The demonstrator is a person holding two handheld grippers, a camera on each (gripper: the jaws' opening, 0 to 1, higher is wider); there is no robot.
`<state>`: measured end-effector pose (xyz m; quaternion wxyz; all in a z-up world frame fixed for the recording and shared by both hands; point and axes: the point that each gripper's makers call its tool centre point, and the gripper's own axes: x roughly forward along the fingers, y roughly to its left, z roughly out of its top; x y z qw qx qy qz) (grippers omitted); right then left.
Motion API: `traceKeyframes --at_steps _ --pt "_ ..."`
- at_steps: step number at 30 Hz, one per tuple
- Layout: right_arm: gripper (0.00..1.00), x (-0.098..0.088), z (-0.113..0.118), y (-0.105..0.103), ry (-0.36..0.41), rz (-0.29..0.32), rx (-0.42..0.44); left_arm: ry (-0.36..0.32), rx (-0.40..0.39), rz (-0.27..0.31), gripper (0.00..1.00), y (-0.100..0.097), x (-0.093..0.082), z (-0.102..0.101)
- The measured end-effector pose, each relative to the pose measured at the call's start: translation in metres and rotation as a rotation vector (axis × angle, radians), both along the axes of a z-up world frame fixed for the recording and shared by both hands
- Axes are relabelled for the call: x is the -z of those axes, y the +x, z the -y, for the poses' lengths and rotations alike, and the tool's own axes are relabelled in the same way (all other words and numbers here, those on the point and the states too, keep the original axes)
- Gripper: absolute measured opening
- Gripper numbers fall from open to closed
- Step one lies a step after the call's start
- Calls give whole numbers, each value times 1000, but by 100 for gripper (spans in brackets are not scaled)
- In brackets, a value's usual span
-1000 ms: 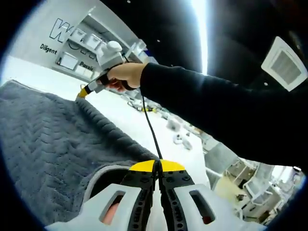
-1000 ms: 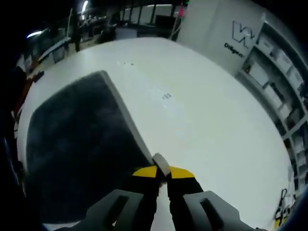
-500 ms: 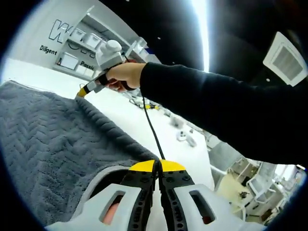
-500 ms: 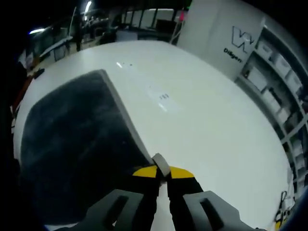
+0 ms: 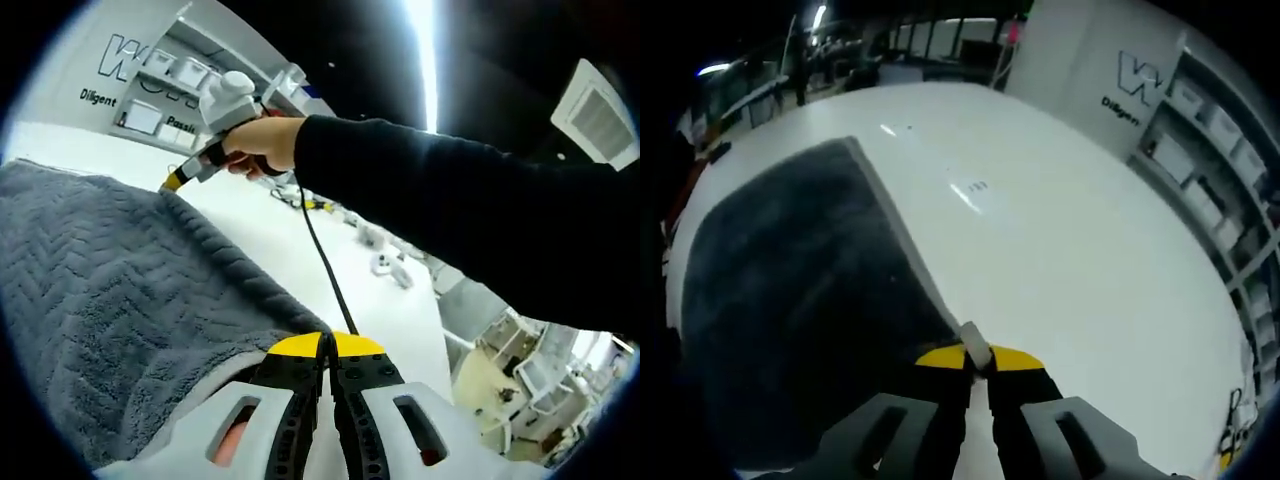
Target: Open the folded towel by lifting each exposed corner and separating the folded layers until the towel lies flat within the target outline without major curled edges
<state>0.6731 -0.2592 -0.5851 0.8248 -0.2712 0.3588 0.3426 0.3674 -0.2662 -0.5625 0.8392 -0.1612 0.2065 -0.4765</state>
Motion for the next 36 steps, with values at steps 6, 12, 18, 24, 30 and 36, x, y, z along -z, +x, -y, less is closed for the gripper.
traceKeyframes --at_steps 6,12,18,24,30,36 --pt "3 3 1 -1 3 -1 0 16 6 -5 1 -1 5 1" --pt "3 7 4 -3 6 -4 3 56 31 -20 1 -5 14 5" --pt "2 10 4 -5 18 -4 26 65 36 -24 1 -6 16 6" --pt "0 11 7 -6 62 8 39 82 54 -40 1 -8 22 9" --pt "0 11 8 -6 156 83 59 130 68 -6 1 -10 26 14" --pt "0 11 9 -8 161 139 61 155 75 12 1 -11 28 19"
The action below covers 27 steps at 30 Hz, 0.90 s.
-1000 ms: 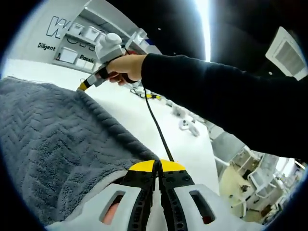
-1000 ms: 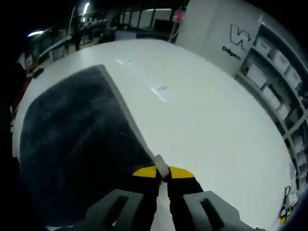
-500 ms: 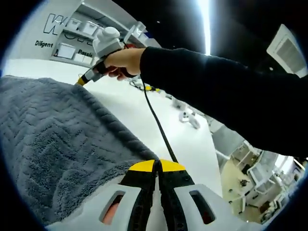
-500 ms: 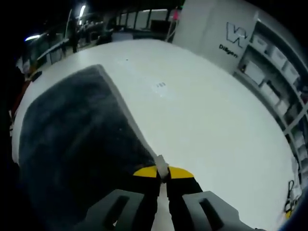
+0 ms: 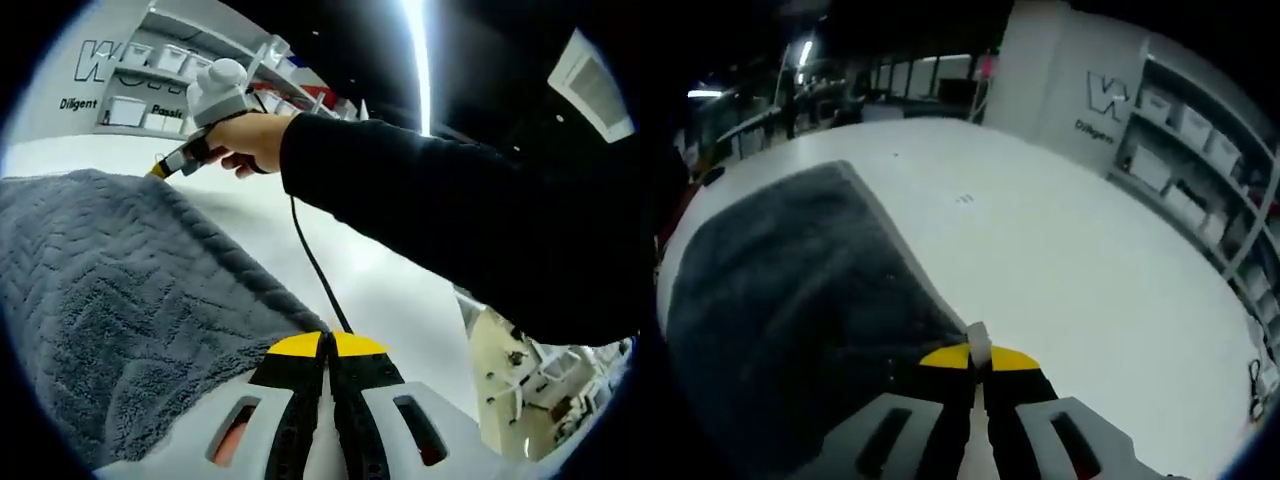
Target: Open the folded towel by lifting each exposed corner and separating the folded layers until the towel lies flat within the target outline without major curled edges
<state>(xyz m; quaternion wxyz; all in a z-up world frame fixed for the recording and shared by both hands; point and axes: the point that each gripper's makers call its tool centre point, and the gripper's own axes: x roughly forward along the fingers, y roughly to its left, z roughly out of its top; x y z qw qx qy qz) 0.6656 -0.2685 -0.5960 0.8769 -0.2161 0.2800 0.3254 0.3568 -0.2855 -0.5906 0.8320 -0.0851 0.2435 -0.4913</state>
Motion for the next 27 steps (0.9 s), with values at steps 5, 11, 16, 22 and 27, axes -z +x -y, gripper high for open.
traceKeyframes --at_steps 5,11,16,22,27 --pt "0 0 2 2 -10 27 29 6 3 11 1 0 1 0" --pt "0 1 0 1 -50 -3 49 8 6 14 1 0 2 0" --pt "0 3 -2 0 -93 -11 63 -5 10 -3 1 2 3 -1" --pt "0 3 -2 1 -136 -28 84 -25 26 -24 1 2 3 0" --pt "0 3 -1 2 -159 -52 102 -33 27 -37 1 2 2 0"
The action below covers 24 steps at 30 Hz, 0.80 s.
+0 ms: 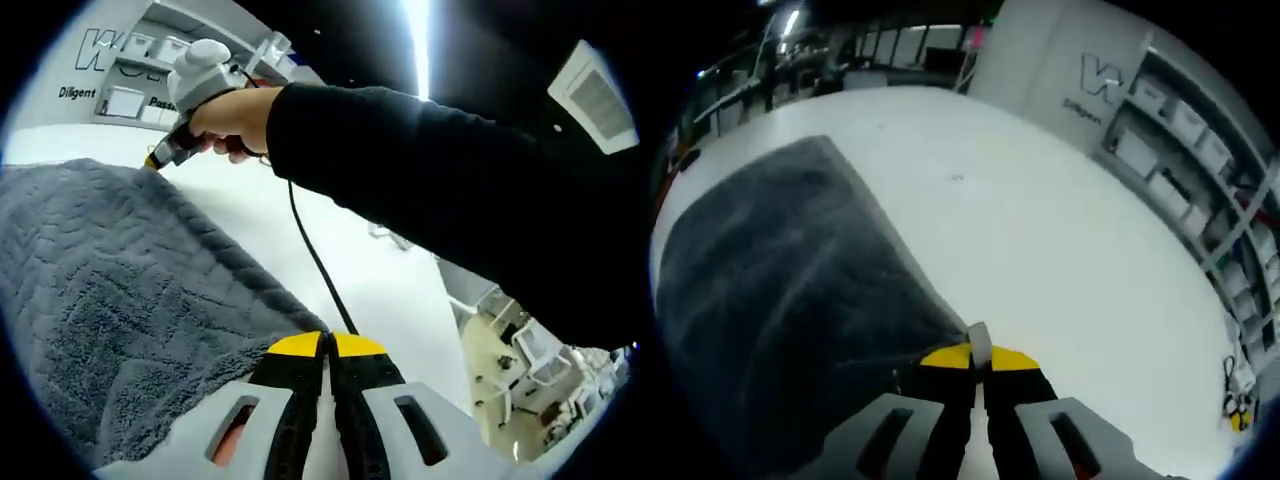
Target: Open the folded towel by lifting each exposed corner and separating the folded layers until the towel lies flat within the target outline without major curled edges
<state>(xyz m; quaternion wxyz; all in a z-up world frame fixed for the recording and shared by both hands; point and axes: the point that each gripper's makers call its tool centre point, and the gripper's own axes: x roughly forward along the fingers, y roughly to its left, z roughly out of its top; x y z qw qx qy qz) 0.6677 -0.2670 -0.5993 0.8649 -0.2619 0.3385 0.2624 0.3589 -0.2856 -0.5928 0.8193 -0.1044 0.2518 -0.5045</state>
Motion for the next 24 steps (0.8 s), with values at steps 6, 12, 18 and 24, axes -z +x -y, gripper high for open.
traceKeyframes --at_steps 6,12,18,24 --pt "0 1 0 -1 -57 -36 38 -23 11 -26 4 1 -1 -1" --pt "0 1 -2 -1 -77 -41 30 -71 58 -36 23 -6 -10 -6" --pt "26 -17 6 6 51 8 133 -28 92 79 57 -16 -20 -15" --pt "69 -22 16 1 7 1 156 -11 119 190 100 -24 -33 -18"
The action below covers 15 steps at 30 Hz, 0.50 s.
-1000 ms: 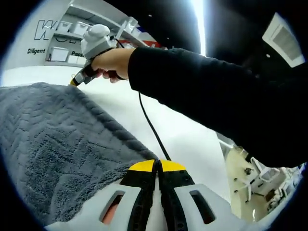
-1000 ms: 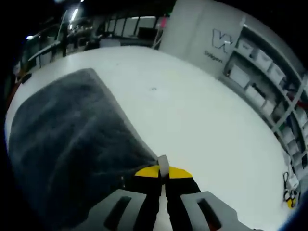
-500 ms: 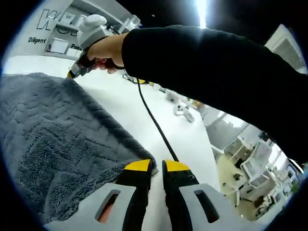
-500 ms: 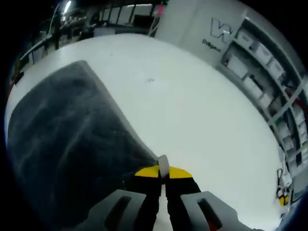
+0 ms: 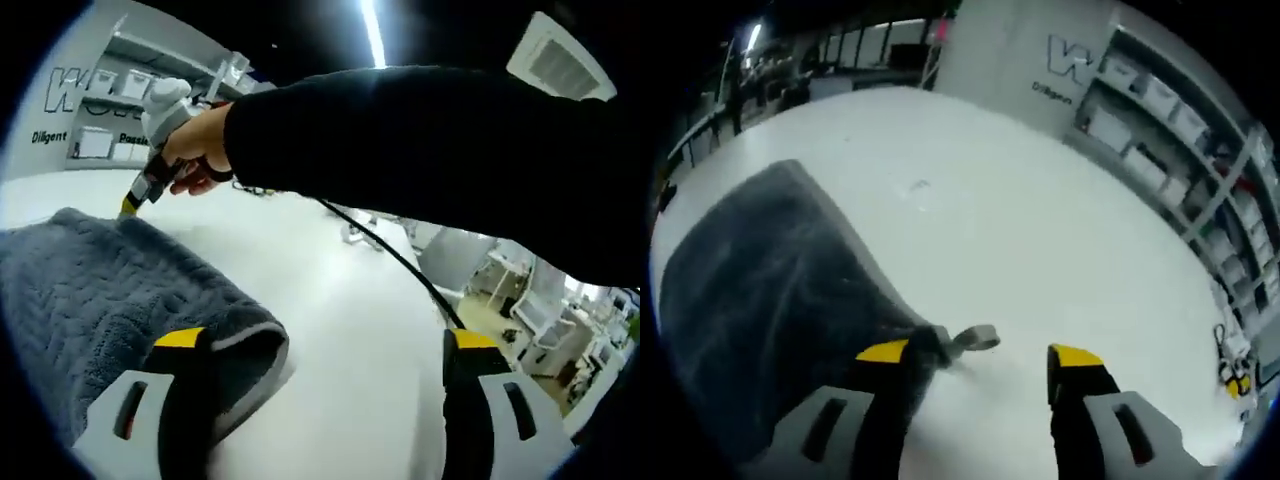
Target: Open the folded towel by lifting each exposed corner and separating the folded layers until the towel lies flat within the target outline without major curled edges
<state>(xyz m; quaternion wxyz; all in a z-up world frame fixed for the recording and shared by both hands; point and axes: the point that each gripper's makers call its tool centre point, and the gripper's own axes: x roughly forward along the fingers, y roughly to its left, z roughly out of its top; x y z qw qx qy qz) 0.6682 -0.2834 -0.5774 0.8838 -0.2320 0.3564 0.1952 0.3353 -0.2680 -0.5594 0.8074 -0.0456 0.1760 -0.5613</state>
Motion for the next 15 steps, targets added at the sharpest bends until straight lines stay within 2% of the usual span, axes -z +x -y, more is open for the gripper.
traceKeyframes --at_steps 1,2,4,8,11,15 --pt "77 -1 3 0 -8 8 12 14 -1 -7 100 -1 2 -1" --pt "81 -2 6 1 -22 18 28 30 14 -9 100 -3 5 -2" --pt "84 -6 13 2 -44 40 53 51 28 -5 100 -9 8 -2" --pt "79 -8 17 1 -76 60 79 89 4 22 100 -10 10 -3" --pt "78 -13 25 4 -193 109 75 90 -7 34 100 -10 8 -4" --pt "76 -16 25 4 -199 102 78 71 -12 30 100 -13 4 -9"
